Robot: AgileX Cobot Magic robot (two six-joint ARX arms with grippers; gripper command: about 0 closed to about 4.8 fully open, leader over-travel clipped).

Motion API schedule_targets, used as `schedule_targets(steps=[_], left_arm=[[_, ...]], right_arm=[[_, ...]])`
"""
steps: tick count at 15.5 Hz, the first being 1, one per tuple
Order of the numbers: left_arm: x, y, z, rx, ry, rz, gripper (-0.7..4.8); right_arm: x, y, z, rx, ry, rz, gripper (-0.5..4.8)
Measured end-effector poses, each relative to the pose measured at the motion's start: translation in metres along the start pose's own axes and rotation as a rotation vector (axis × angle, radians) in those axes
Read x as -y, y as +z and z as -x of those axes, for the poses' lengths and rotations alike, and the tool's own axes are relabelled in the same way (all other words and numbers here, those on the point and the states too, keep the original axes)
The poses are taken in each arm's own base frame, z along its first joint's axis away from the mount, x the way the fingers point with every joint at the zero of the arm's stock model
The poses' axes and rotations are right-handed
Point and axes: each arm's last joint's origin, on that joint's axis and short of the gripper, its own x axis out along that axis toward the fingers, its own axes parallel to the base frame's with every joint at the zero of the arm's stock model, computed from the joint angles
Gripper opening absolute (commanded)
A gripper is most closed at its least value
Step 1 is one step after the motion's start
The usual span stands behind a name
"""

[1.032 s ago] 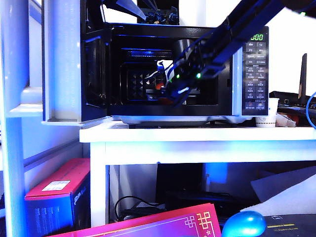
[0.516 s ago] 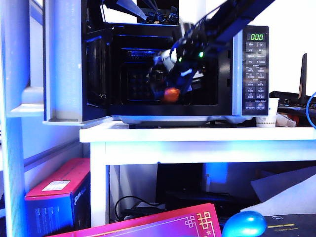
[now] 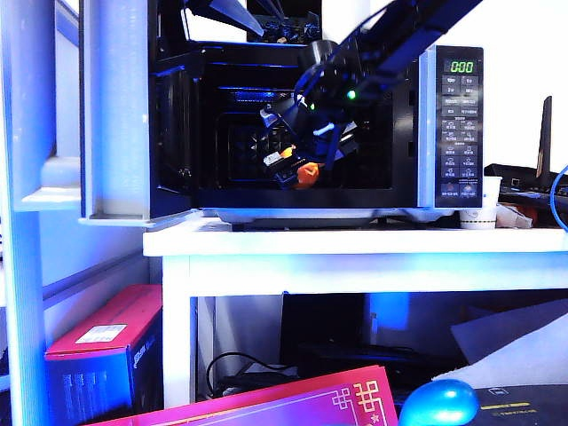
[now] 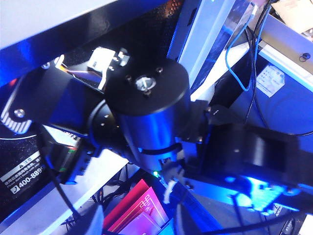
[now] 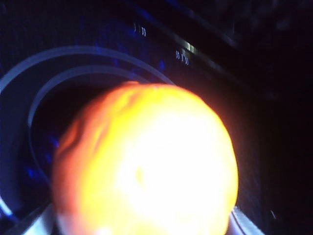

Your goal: Open the microwave door, place the orange inside the microwave, then close the microwave door.

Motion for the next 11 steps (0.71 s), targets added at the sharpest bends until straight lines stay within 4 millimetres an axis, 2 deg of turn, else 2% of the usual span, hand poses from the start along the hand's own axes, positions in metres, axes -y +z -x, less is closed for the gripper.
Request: schedule_targets(steps=[4,8,11], left_arm=[[0.0000,0.0000,0.0000,0.000,0.000,0.000,2.06],[0.0001,-0.0002,0.0002,-0.002,0.000,0.001,2.07],[0.0002,-0.0002,0.0001,-0.002,0.000,0.000,2.06]], right_arm=[[0.0041,0.0039,0.0021,0.028,-0.009,-0.070,4.79],[0.0025,0.0016,0.0039,-0.050,-0.074,0.062,4.79],[0.0075,0.0099,0.0027,0.033,-0.167,0.114,4.79]])
